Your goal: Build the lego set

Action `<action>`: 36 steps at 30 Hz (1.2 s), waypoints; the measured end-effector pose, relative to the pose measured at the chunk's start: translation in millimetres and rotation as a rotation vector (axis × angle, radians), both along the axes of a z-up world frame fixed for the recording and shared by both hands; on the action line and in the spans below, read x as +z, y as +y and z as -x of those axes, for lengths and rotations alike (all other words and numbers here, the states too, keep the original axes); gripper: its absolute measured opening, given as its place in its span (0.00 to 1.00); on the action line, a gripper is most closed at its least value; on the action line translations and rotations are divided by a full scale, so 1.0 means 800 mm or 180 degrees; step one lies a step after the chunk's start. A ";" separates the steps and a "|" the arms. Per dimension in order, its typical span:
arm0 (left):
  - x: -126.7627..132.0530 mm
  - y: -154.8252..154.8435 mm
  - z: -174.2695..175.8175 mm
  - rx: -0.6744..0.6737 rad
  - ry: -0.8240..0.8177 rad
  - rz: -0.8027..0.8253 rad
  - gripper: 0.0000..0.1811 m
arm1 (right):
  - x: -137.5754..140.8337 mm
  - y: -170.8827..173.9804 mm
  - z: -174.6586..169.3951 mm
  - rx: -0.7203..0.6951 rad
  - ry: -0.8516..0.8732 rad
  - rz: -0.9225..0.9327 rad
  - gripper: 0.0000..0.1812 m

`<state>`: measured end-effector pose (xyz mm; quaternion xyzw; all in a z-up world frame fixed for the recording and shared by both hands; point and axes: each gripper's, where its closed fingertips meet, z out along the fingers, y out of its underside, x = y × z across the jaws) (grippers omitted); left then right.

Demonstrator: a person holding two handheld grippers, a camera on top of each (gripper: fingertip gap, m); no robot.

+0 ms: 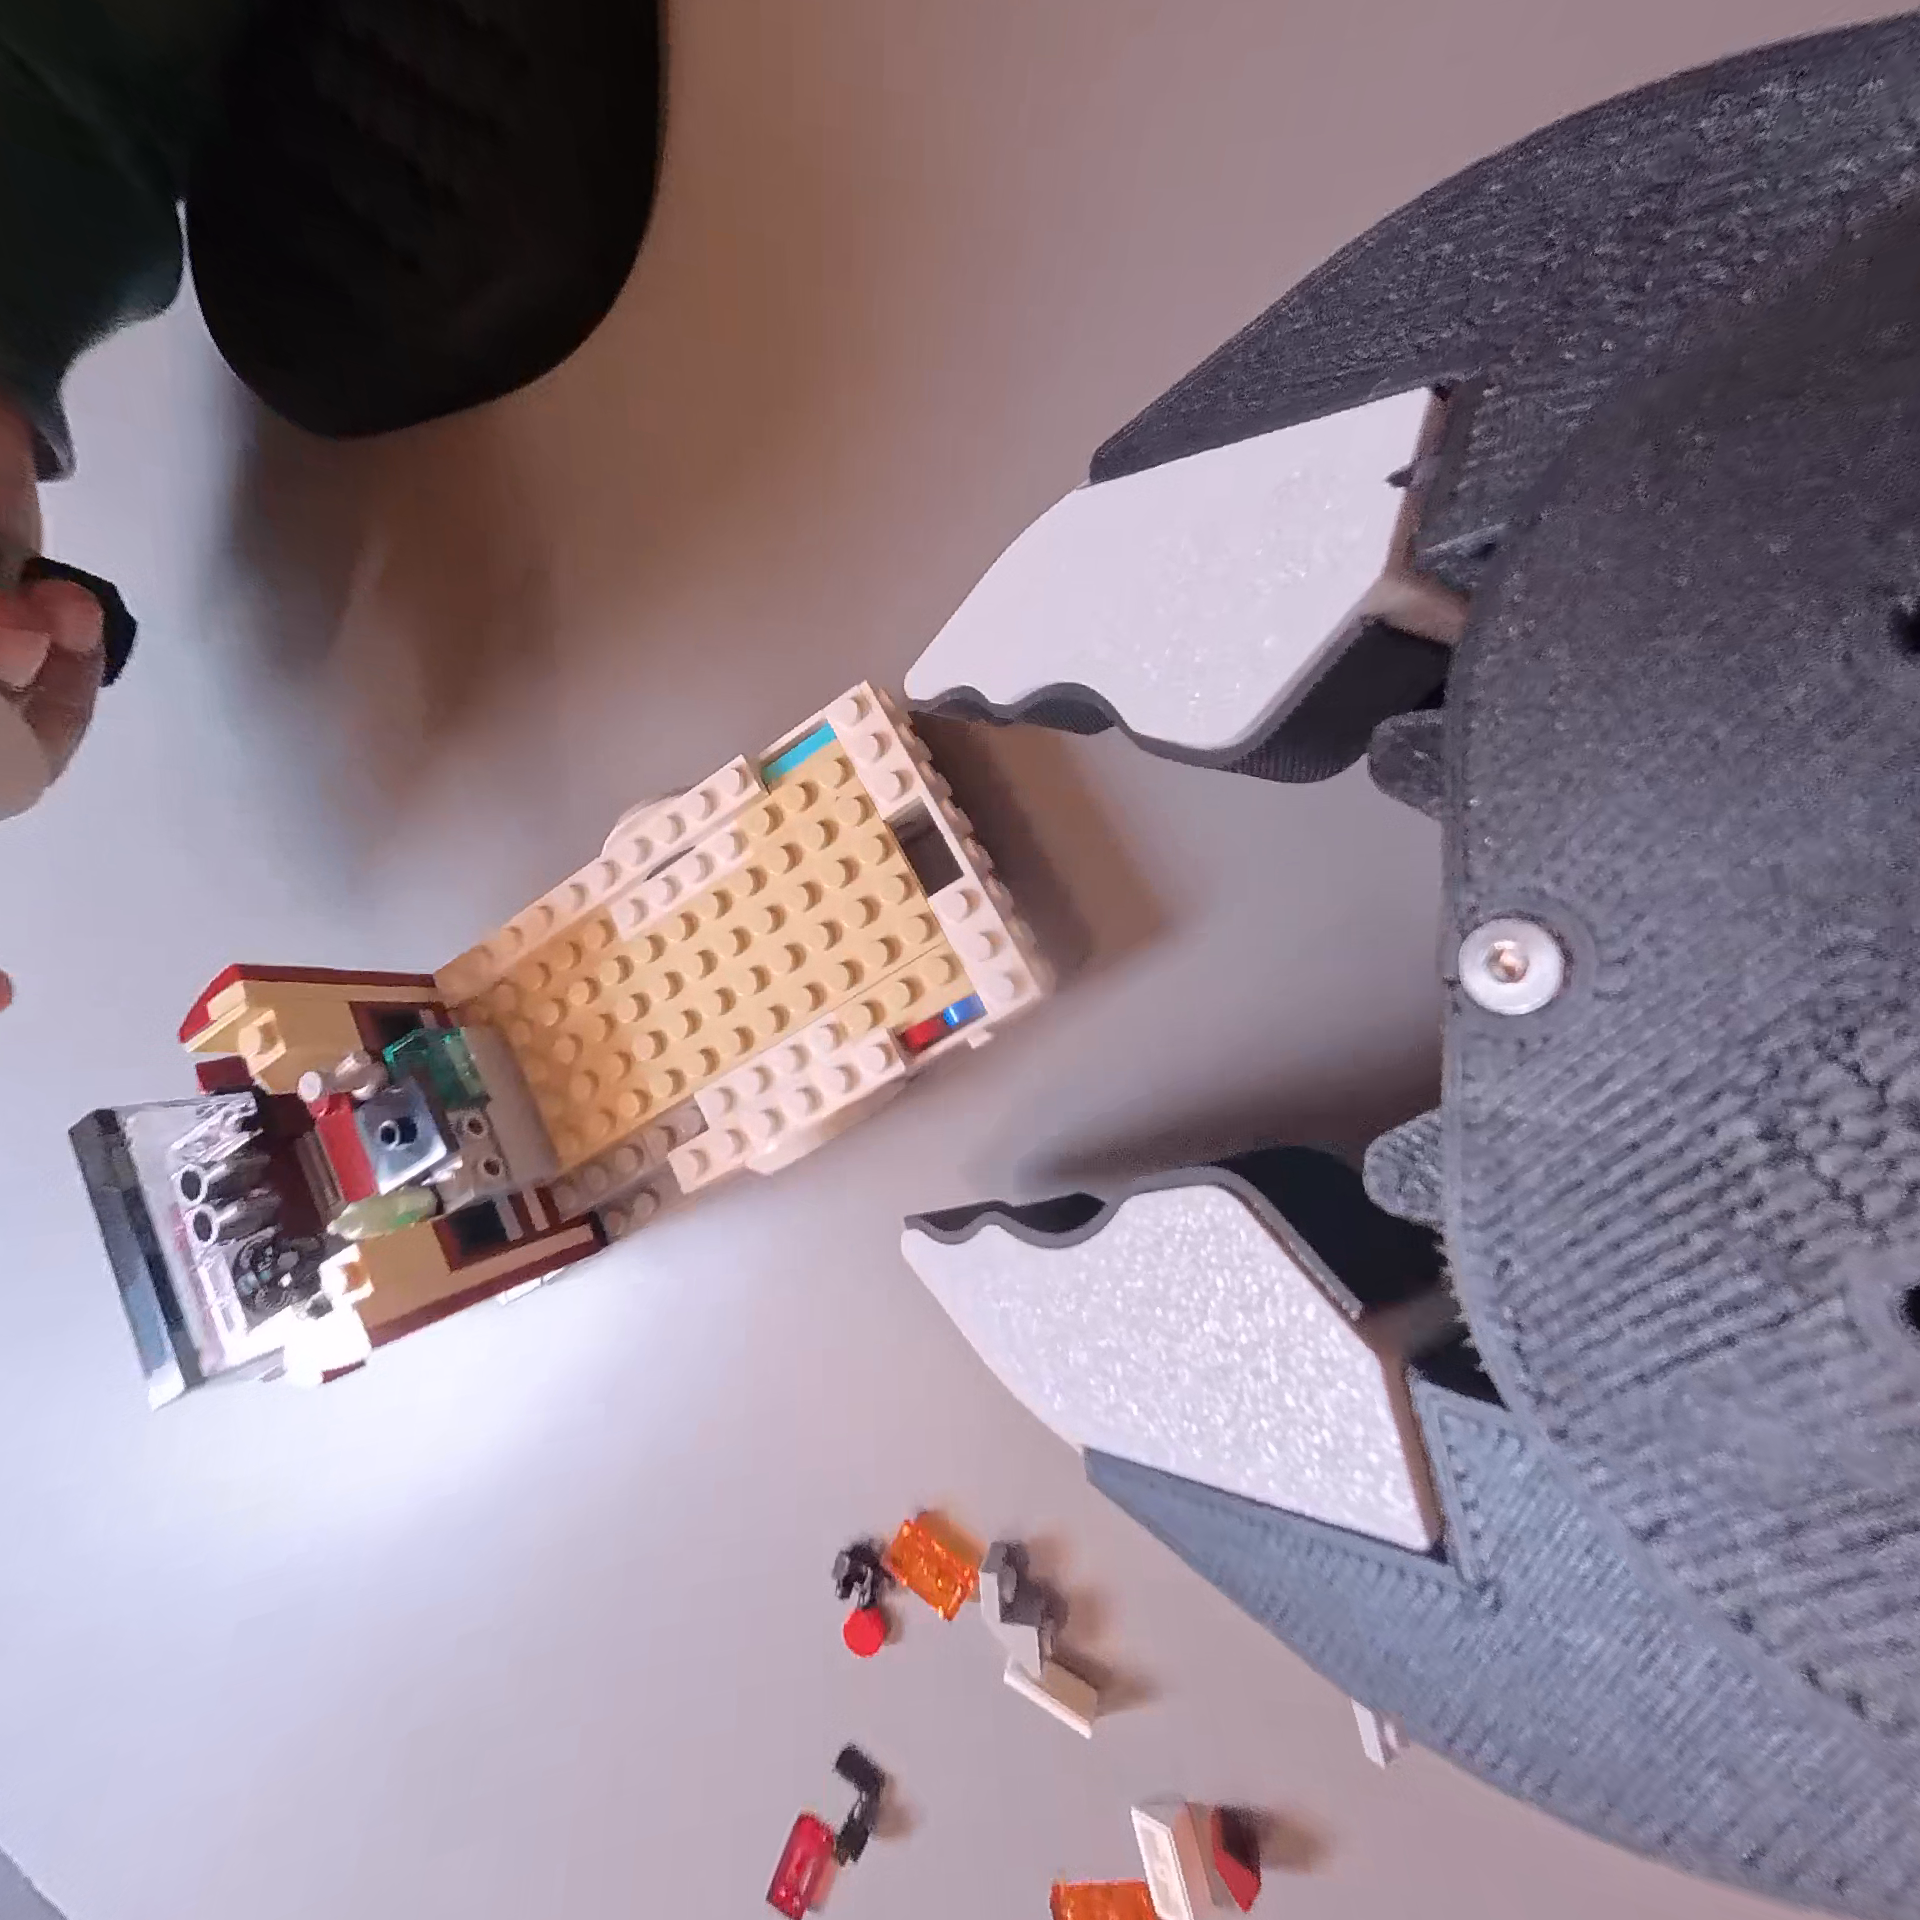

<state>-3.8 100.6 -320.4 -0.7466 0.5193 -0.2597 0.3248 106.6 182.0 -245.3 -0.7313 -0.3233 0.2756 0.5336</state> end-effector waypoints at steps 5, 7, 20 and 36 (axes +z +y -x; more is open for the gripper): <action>-0.005 0.004 -0.001 -0.0045 0.0149 -0.0180 0.38 | 0.000 -0.001 0.001 -0.0005 -0.0021 -0.0022 0.26; -0.002 0.015 0.010 0.0012 0.0149 -0.0299 0.33 | 0.002 -0.001 0.000 -0.0024 -0.0011 -0.0036 0.26; -0.002 0.028 0.019 0.0239 -0.0096 -0.0153 0.45 | -0.022 -0.006 -0.009 0.0153 -0.0343 0.0131 0.33; -0.004 0.055 0.047 0.0312 -0.0064 -0.0320 0.39 | -0.064 -0.017 0.011 0.0425 -0.0934 0.0072 0.28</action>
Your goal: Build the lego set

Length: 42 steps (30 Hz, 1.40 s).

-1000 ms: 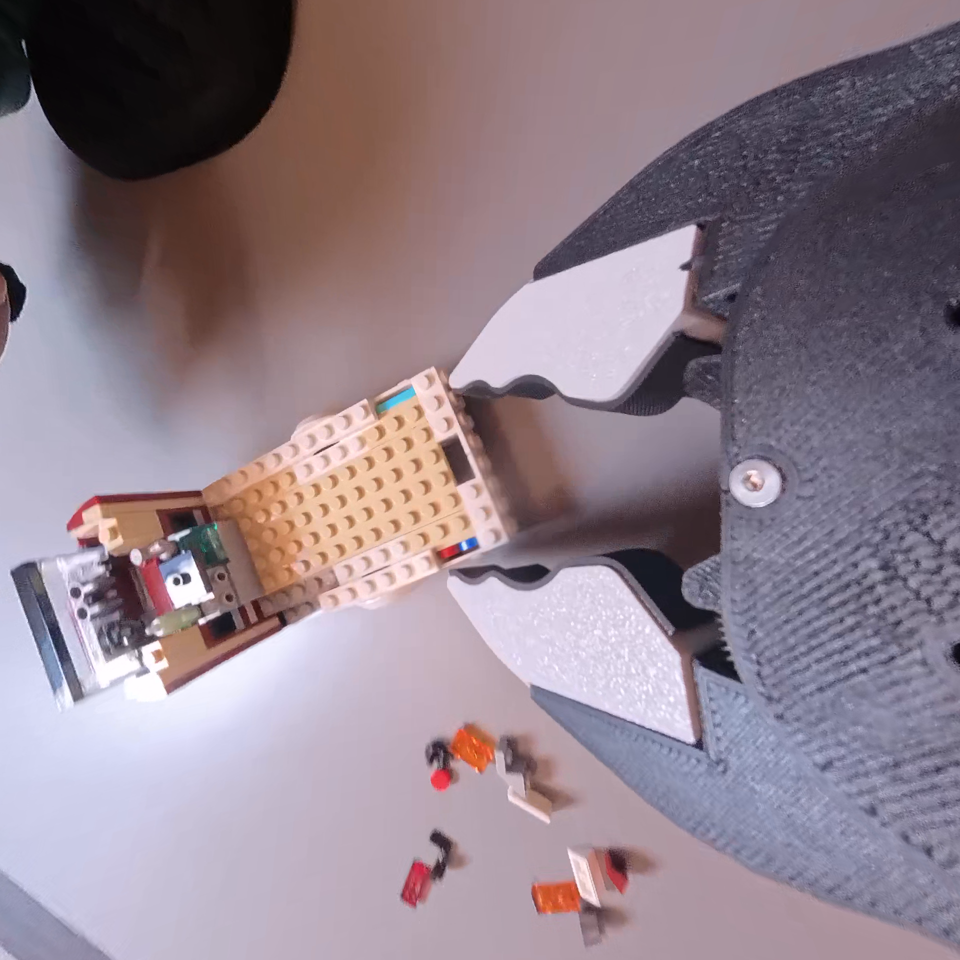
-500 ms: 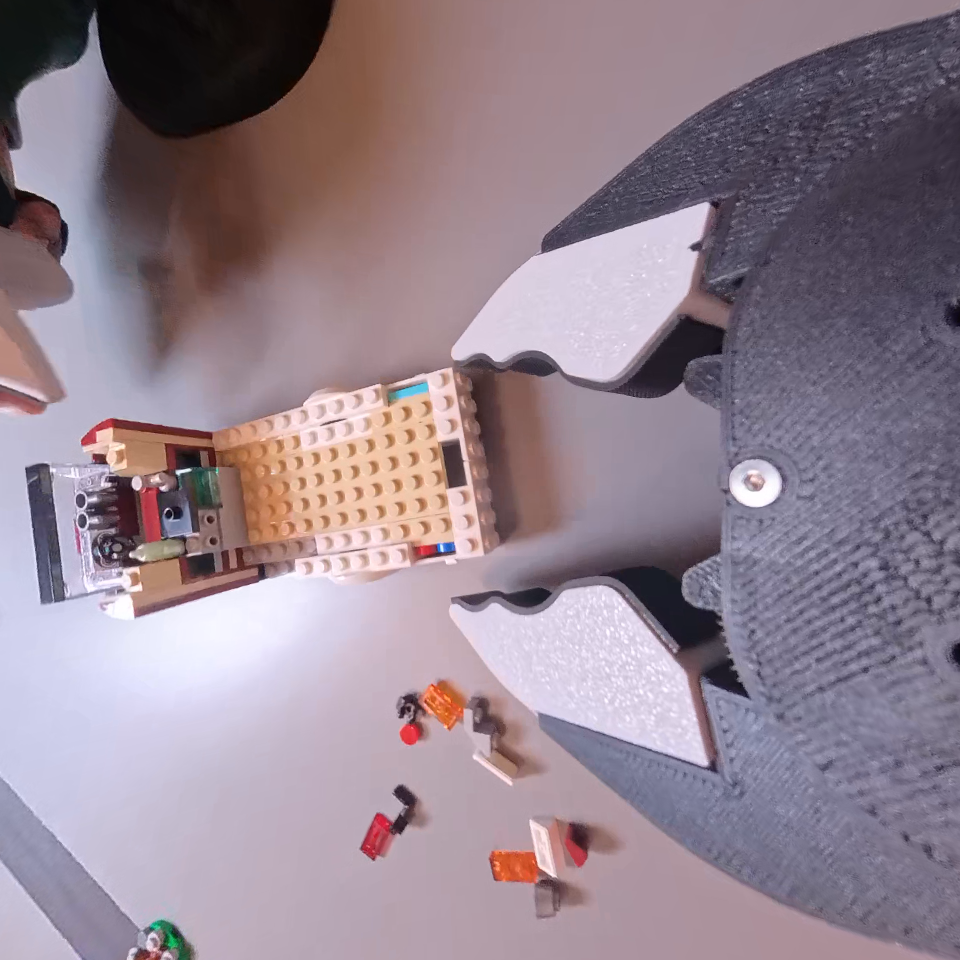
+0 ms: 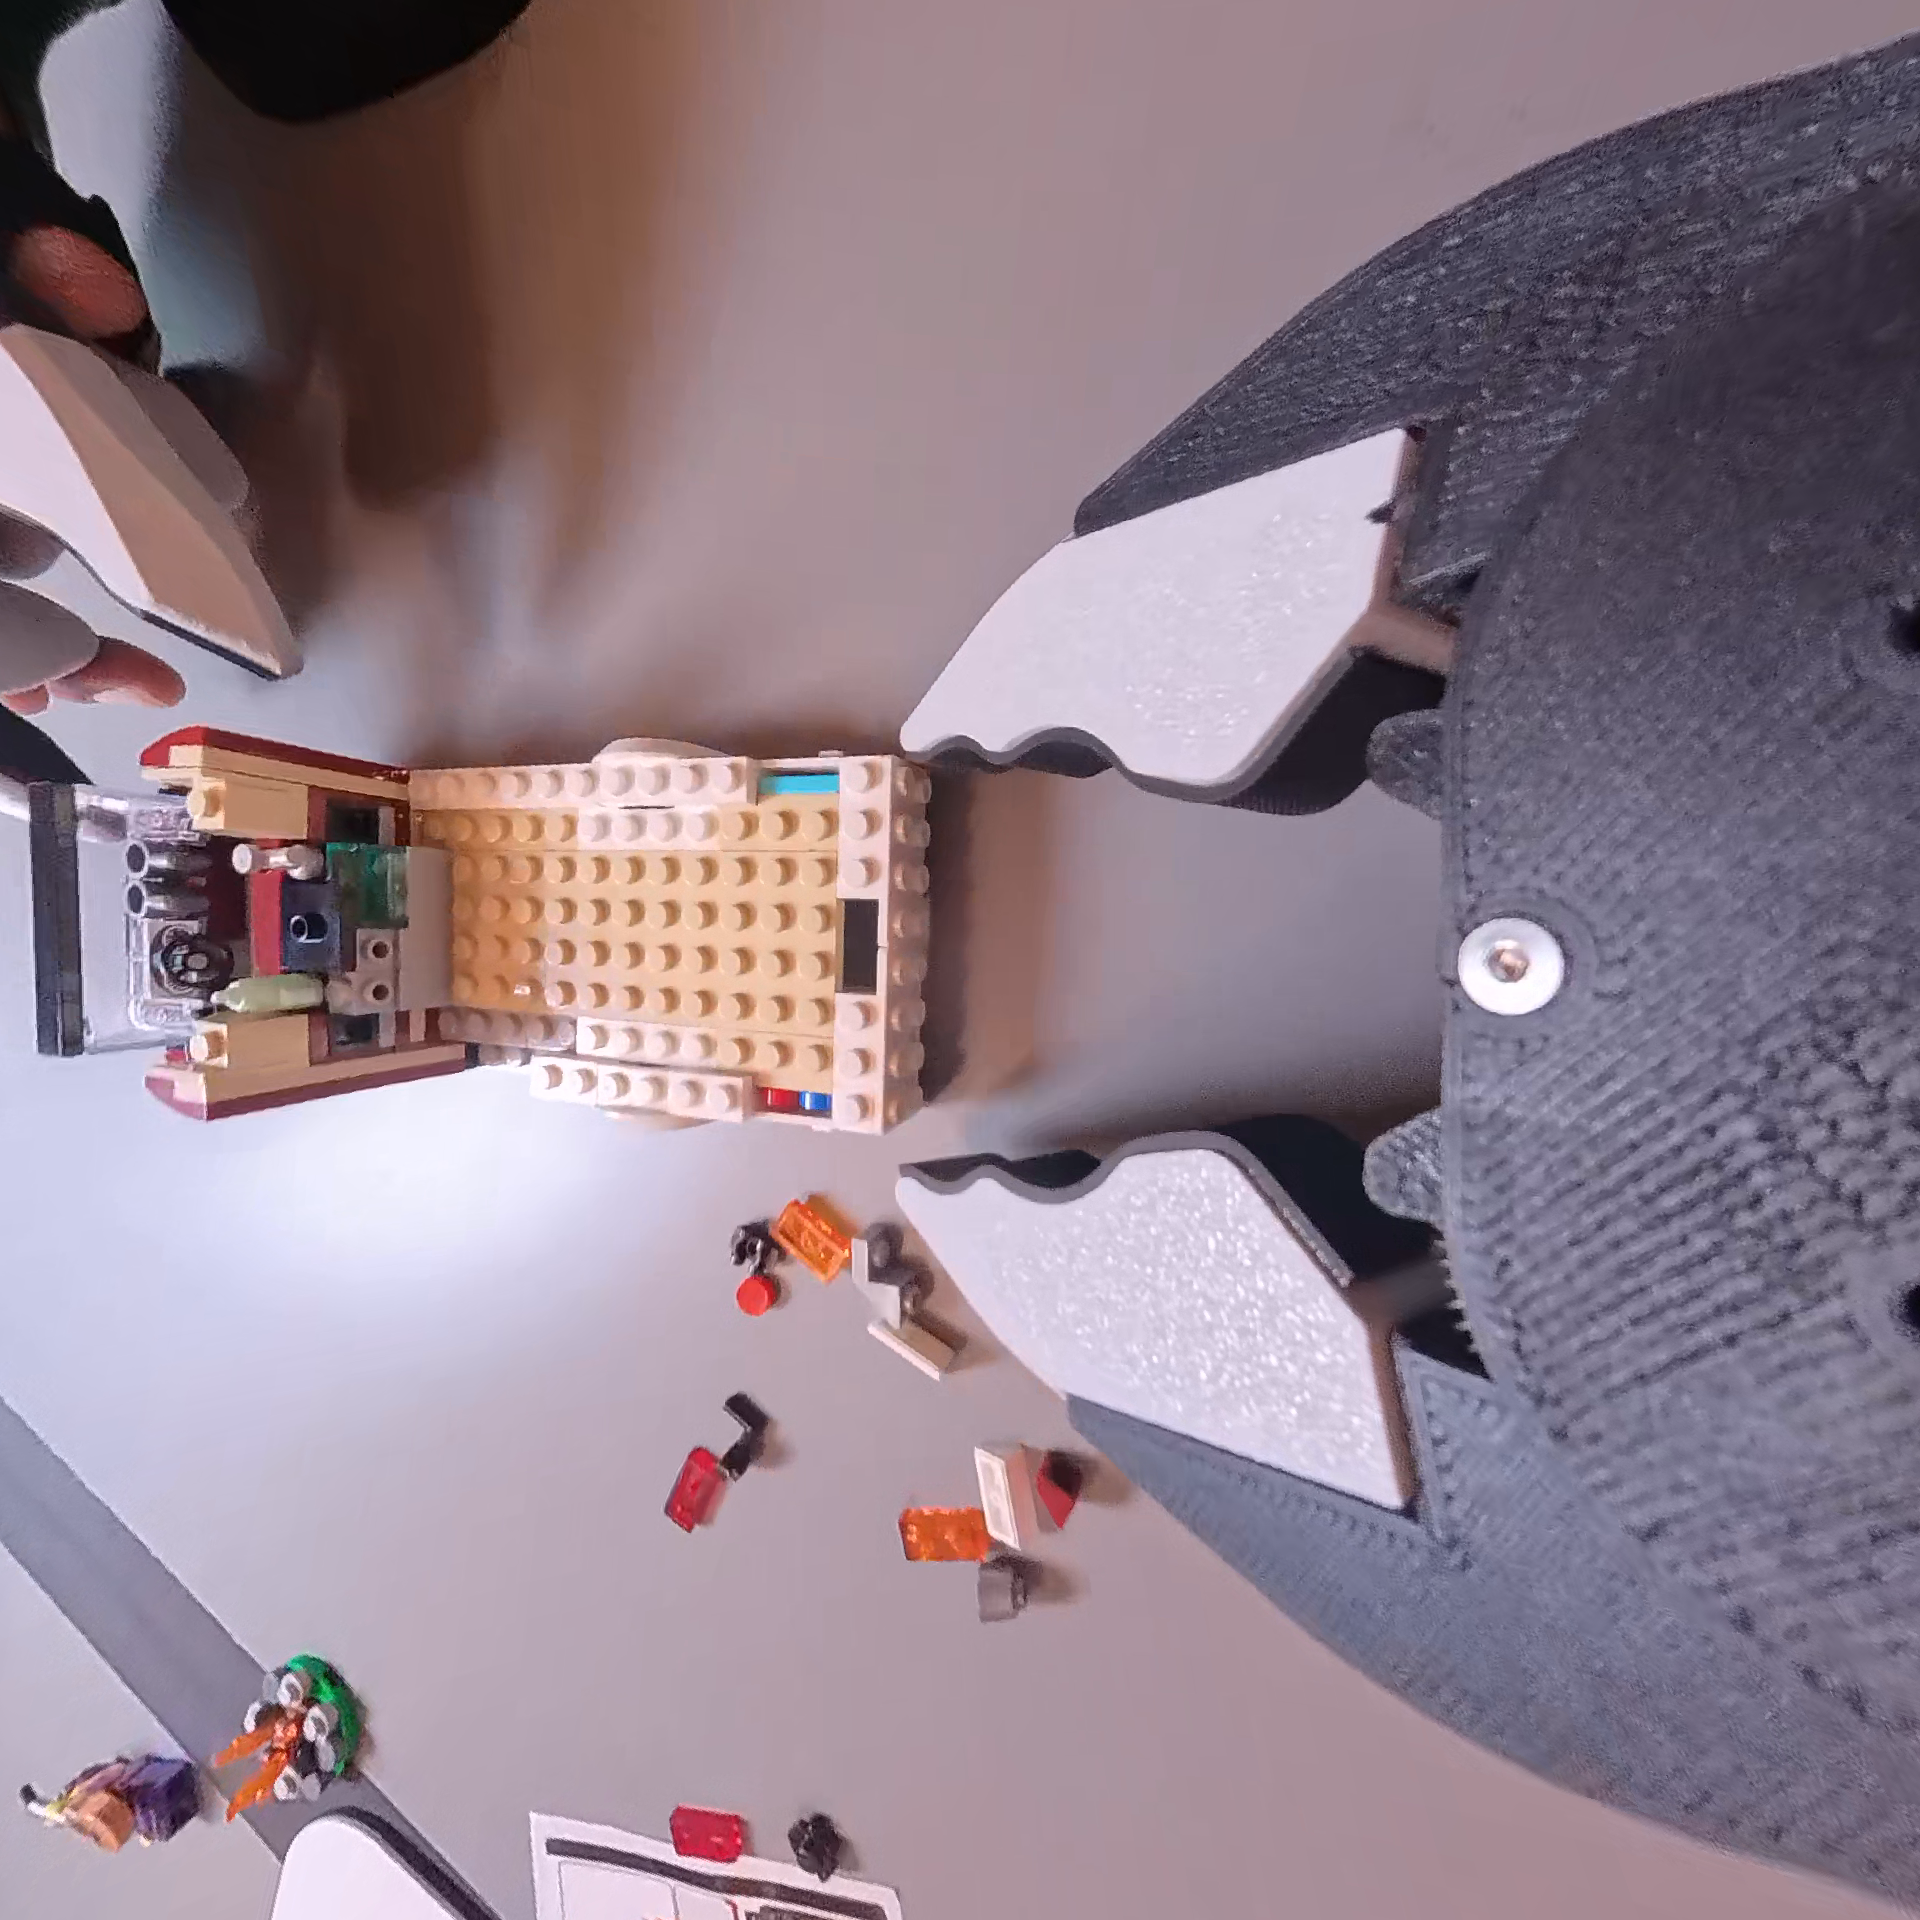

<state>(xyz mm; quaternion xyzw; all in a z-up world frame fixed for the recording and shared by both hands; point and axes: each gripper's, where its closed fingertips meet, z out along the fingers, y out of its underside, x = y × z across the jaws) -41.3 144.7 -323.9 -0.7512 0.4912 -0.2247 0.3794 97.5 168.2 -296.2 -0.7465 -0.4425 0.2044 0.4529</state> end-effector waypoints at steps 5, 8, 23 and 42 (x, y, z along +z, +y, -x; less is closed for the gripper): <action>0.007 0.000 -0.003 -0.0028 -0.0144 0.0051 0.46 | 0.003 0.015 -0.011 -0.0173 0.0128 0.0035 0.36; 0.001 0.003 -0.010 -0.0056 -0.0014 -0.0004 0.46 | -0.006 0.022 -0.009 -0.0218 0.0019 0.0111 0.35; -0.002 -0.017 0.030 -0.0573 0.0036 0.0062 0.39 | -0.015 -0.028 0.017 0.0451 -0.0272 0.0141 0.19; 0.001 -0.013 0.044 -0.0611 -0.0022 0.0033 0.38 | -0.015 -0.025 0.036 0.0456 -0.0231 0.0060 0.29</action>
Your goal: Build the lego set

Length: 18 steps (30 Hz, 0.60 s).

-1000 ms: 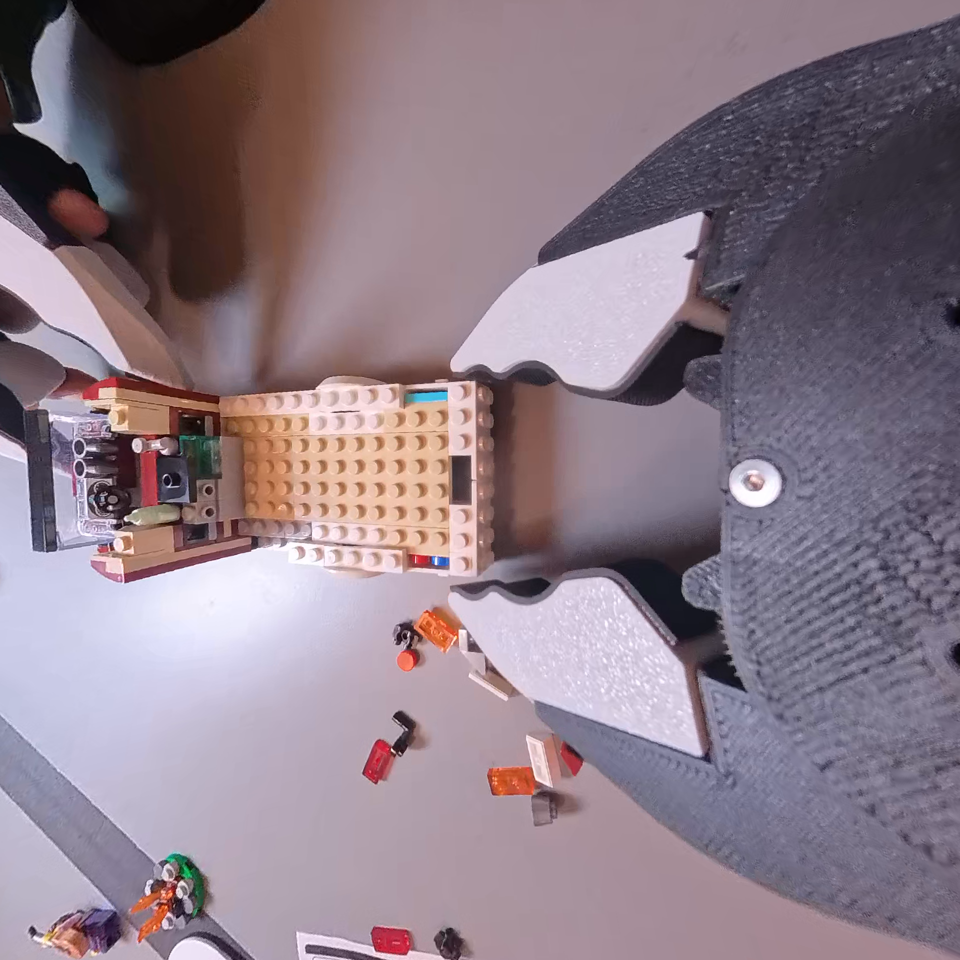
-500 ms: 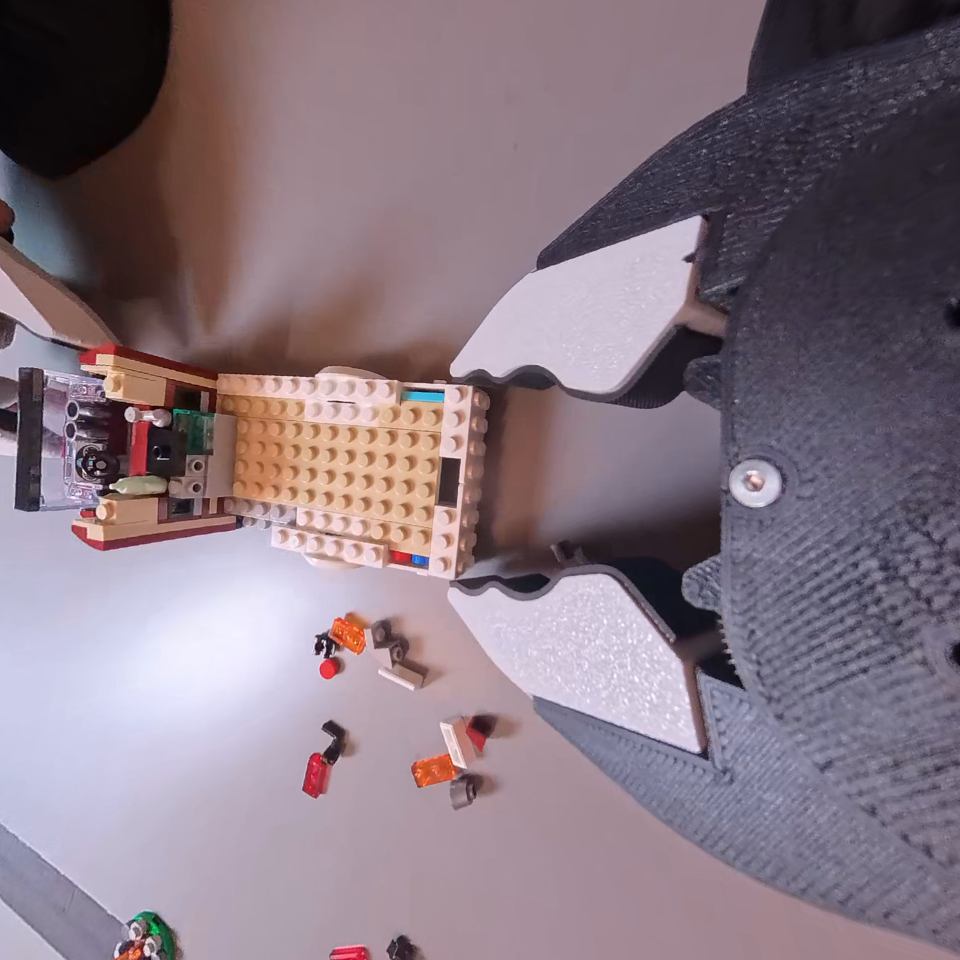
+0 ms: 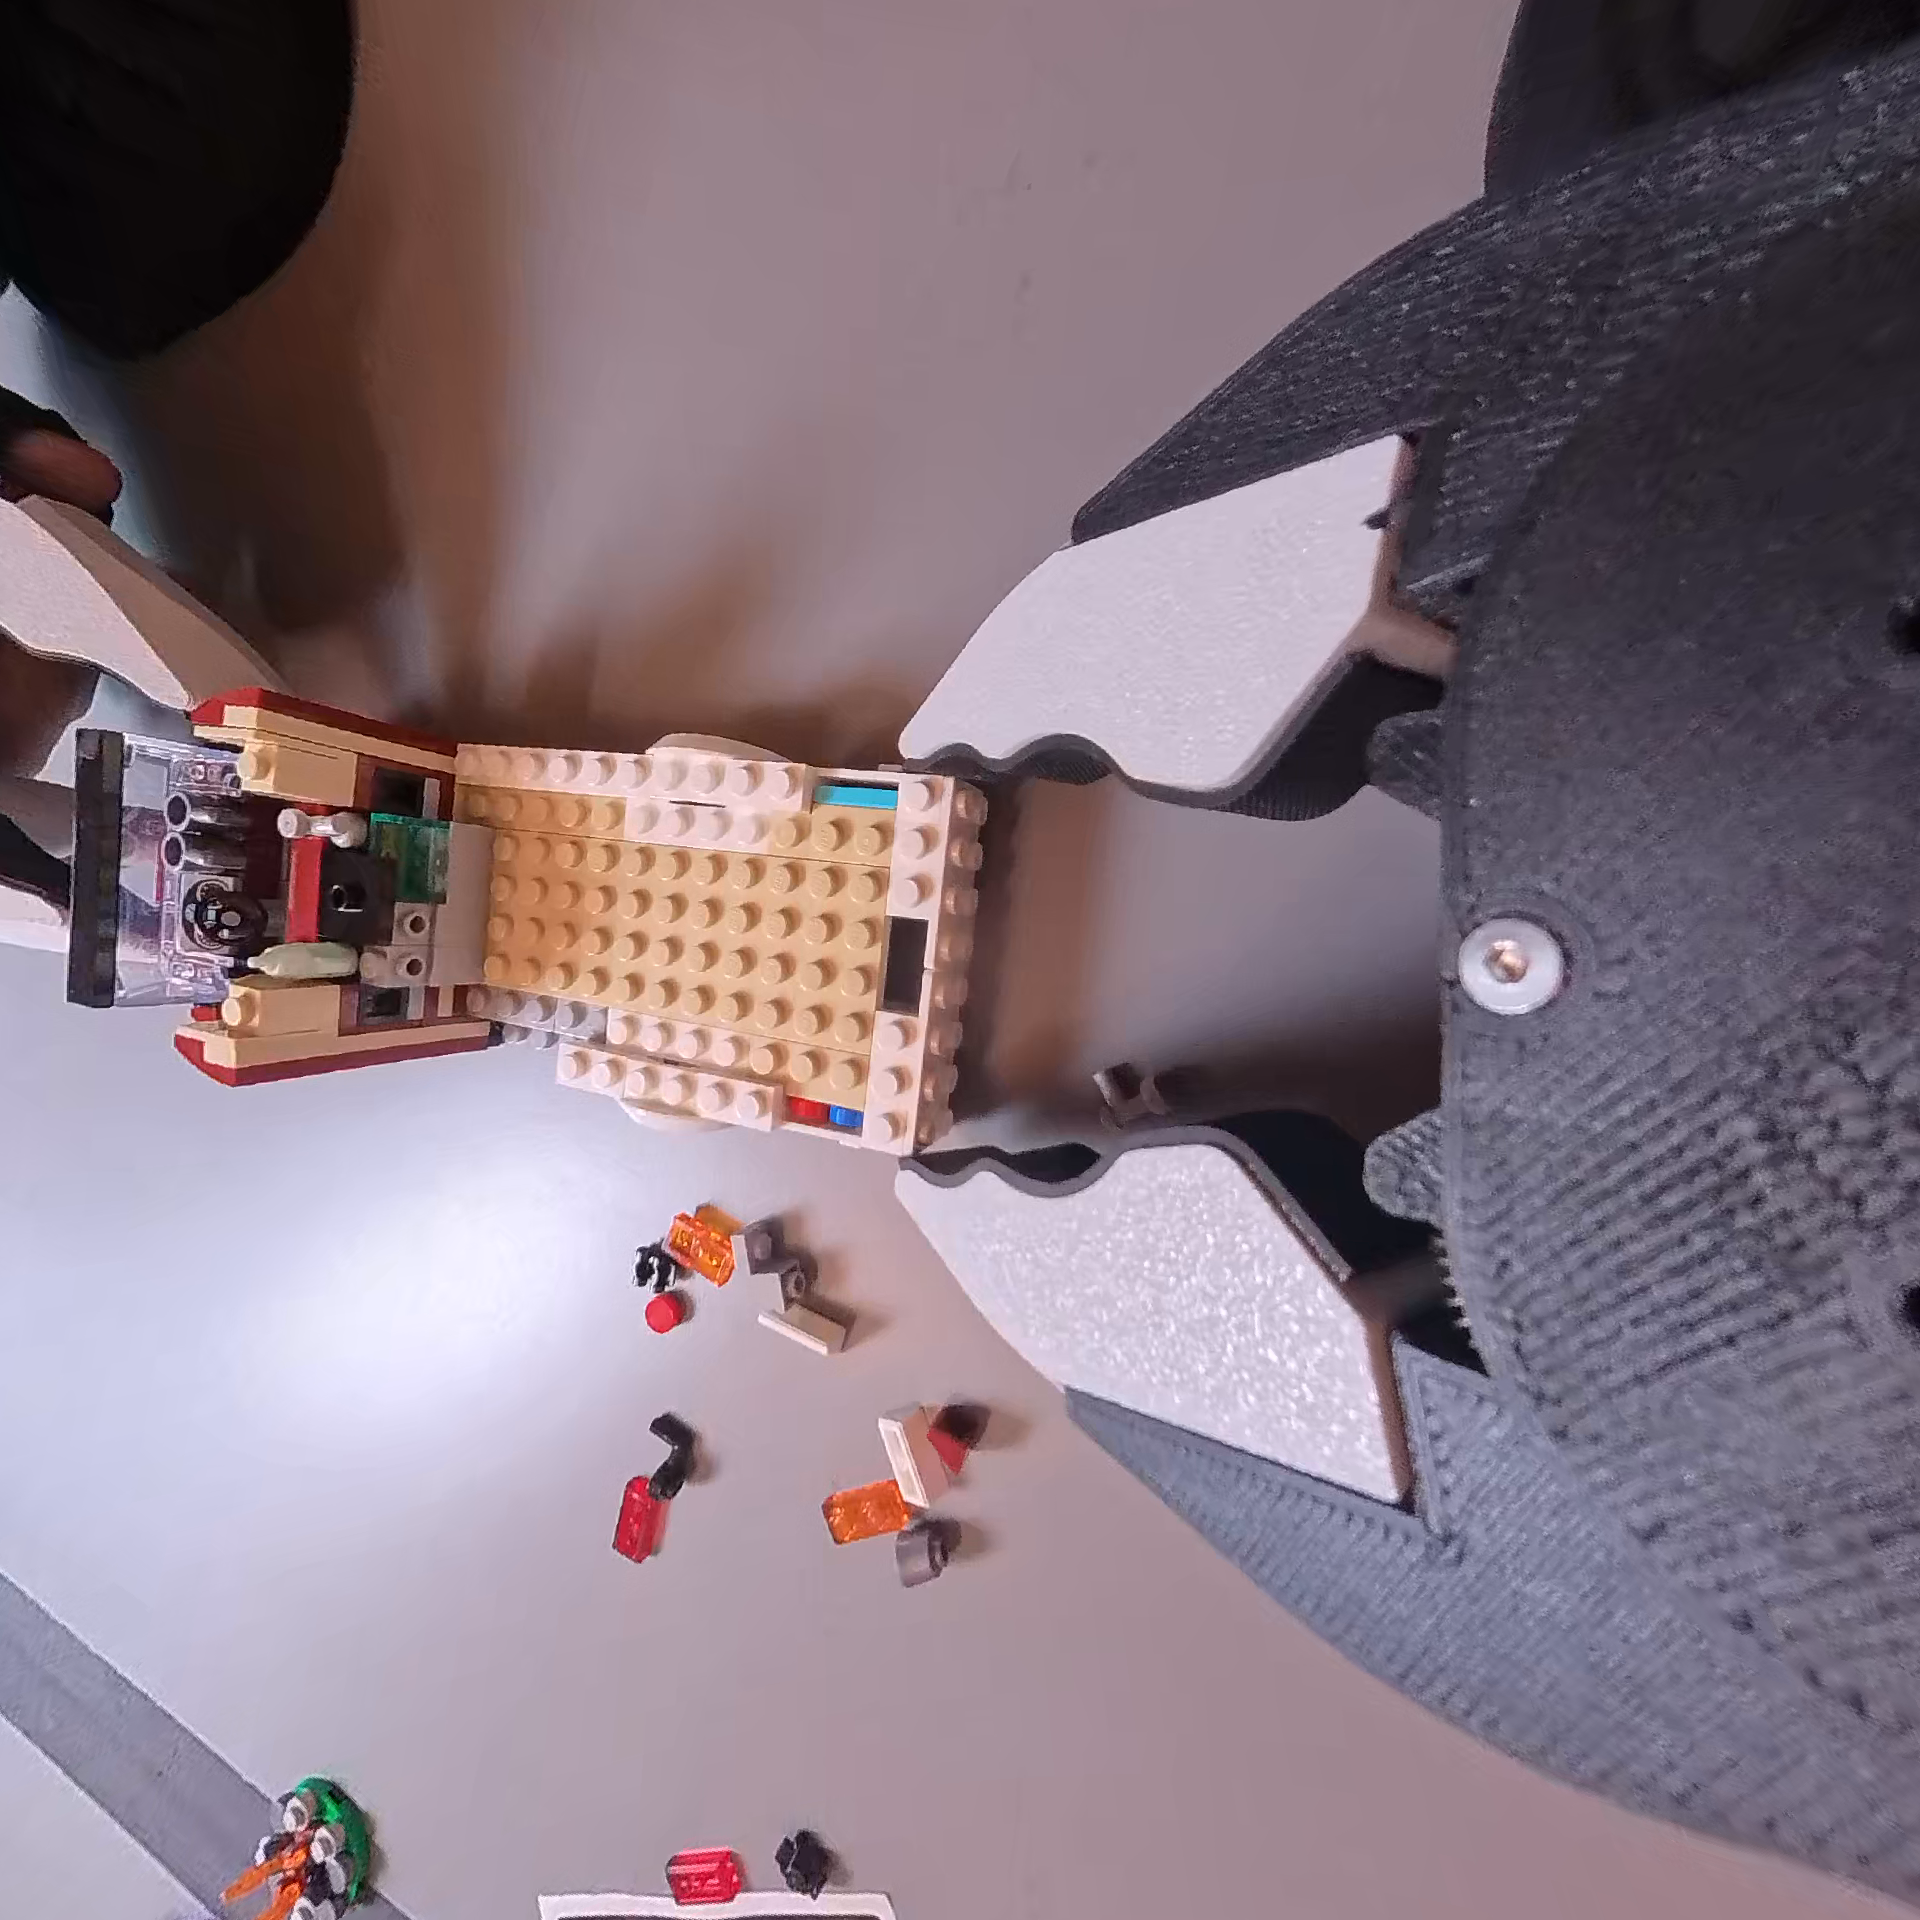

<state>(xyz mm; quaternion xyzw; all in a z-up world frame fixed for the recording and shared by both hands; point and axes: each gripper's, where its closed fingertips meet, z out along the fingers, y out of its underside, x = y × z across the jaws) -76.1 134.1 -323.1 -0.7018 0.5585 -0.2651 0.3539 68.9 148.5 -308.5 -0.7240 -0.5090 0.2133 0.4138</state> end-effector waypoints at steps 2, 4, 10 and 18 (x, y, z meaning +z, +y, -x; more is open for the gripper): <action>0.000 -0.002 0.000 -0.0026 0.0021 -0.0006 0.38 | 0.000 -0.001 0.000 0.0004 -0.0001 0.0001 0.29; 0.000 -0.006 0.003 -0.0103 0.0061 0.0003 0.38 | 0.000 -0.002 0.000 0.0011 -0.0002 0.0001 0.29; 0.016 0.009 0.039 0.0094 0.0132 -0.0009 0.25 | 0.000 -0.003 -0.002 0.0015 -0.0002 0.0000 0.29; -0.010 0.023 0.054 0.0329 0.0417 0.0088 0.04 | 0.000 -0.003 -0.003 0.0008 -0.0005 0.0006 0.29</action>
